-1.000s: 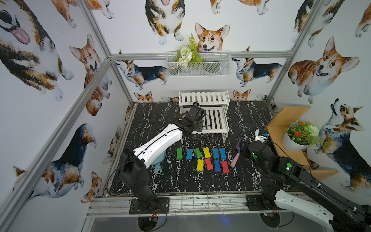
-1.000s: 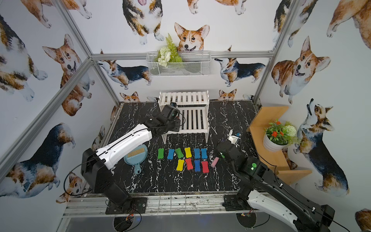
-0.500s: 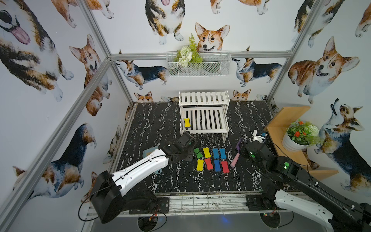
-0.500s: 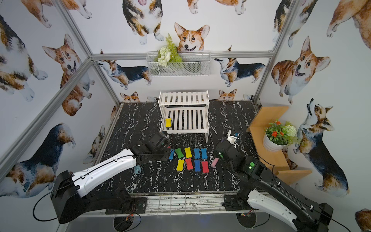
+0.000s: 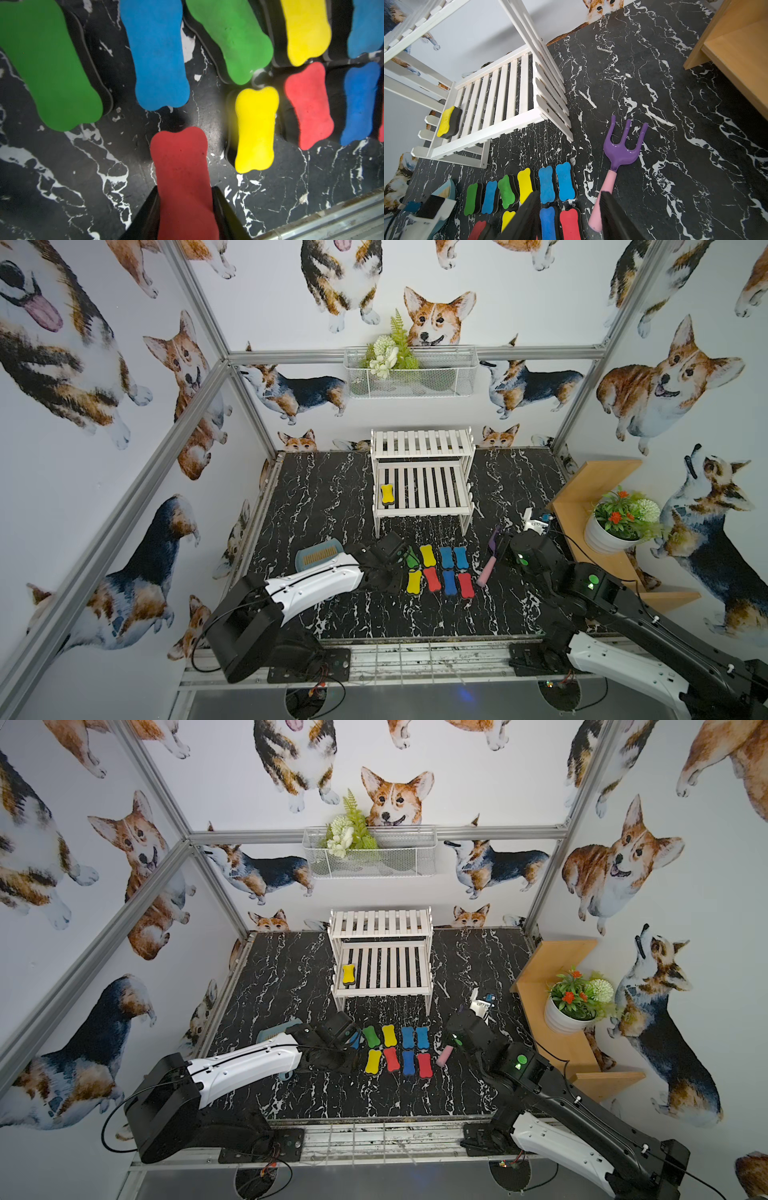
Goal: Remove the whiteboard erasers from the shelf
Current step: Place the whiteboard eraser at the center of the board.
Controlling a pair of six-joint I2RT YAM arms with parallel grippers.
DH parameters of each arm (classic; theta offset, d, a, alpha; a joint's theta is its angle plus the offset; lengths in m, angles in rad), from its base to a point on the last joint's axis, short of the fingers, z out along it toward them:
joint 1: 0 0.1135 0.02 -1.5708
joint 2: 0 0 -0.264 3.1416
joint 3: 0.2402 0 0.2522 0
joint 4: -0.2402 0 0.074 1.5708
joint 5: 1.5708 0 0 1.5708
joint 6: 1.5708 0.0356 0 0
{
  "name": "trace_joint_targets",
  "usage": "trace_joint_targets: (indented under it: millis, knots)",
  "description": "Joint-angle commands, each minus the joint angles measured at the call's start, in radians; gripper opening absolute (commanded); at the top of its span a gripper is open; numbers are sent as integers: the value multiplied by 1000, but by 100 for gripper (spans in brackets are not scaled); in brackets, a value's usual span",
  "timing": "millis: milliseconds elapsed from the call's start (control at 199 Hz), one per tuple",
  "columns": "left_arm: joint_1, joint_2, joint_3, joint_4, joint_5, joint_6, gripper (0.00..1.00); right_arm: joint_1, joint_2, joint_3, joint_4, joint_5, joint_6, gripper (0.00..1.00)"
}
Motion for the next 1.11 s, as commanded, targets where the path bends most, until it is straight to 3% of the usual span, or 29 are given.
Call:
trace_joint_targets:
  millis: [0,477,915,1101]
  knots:
    - [1,23,15,19,-12,15,40,0,-8,8,6,19,-6,52]
    - [1,109,62,45,-3,41,44,1,-9,11,-6,28,1,52]
    - [4,-3,123,-15,-23,38,60,0,-5,15,-1,32,3,53]
    - [96,-54,251,-65,-45,105,63,0,-13,15,-3,32,0,53]
